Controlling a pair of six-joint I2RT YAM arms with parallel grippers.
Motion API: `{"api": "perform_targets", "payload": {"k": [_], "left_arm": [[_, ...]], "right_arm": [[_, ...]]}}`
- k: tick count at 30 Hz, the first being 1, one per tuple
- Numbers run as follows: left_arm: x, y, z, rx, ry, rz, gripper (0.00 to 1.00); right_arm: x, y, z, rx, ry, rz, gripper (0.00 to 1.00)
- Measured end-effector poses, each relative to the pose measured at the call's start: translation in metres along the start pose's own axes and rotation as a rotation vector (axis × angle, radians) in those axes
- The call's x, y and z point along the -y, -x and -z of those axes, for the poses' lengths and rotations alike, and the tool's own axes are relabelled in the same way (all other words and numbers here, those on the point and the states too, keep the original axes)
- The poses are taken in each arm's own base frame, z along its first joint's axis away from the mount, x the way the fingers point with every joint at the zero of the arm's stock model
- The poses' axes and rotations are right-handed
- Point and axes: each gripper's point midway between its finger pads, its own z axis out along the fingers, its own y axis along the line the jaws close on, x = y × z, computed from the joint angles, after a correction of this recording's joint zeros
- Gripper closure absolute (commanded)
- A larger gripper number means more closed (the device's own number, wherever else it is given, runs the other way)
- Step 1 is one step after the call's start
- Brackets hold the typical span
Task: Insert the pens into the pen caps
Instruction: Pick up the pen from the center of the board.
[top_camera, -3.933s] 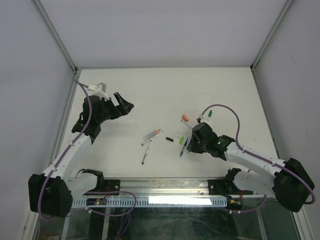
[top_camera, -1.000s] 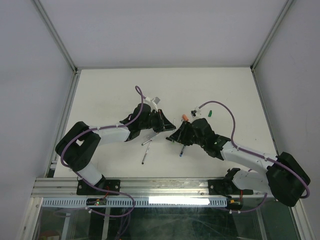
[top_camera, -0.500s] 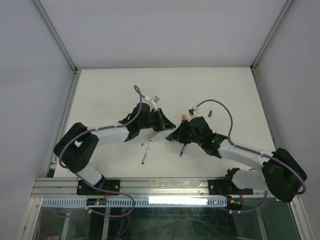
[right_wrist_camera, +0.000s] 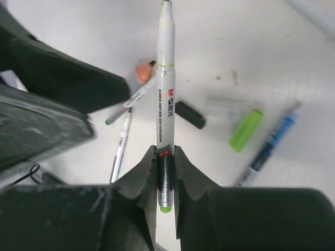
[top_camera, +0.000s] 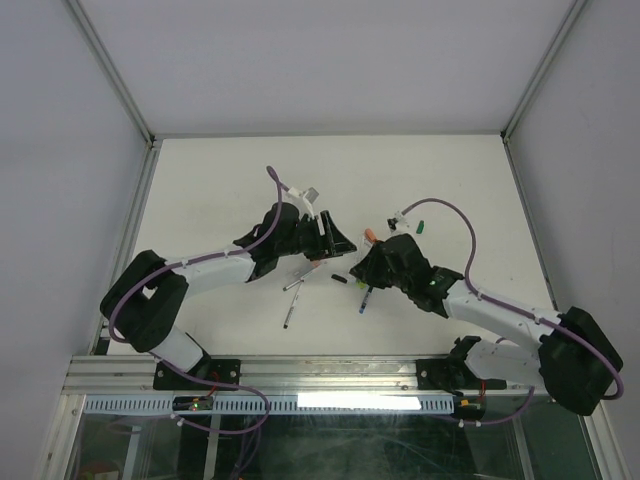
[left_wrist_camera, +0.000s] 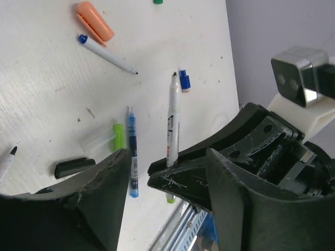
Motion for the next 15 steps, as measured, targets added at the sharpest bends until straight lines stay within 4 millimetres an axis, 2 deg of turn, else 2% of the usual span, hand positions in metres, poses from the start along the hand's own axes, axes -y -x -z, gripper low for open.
{"api": "perform_targets", "payload": {"k": [5,10,12,15], "left_arm": [[0.014,0.023,-0.002,0.038,0.023,-0.083,0.33],[0.045,0.056,-0.008,0.084,0.001,-0.19,0.32],[0.052,0.067,-0.017,0.093,-0.003,-0.222,0.33],[0.05,0.073,-0.035,0.072,0.016,-0.253,0.33]], "right_arm": [[0.032,0.018,0.025,0.086,-0.153,-0.007,1.0],[0.061,0.042,0.062,0.183,-0.288,-0.035,1.0],[0.065,0.048,0.077,0.217,-0.308,-0.041,1.0],[0.063,0.055,0.099,0.259,-0.297,-0.048,1.0]]}}
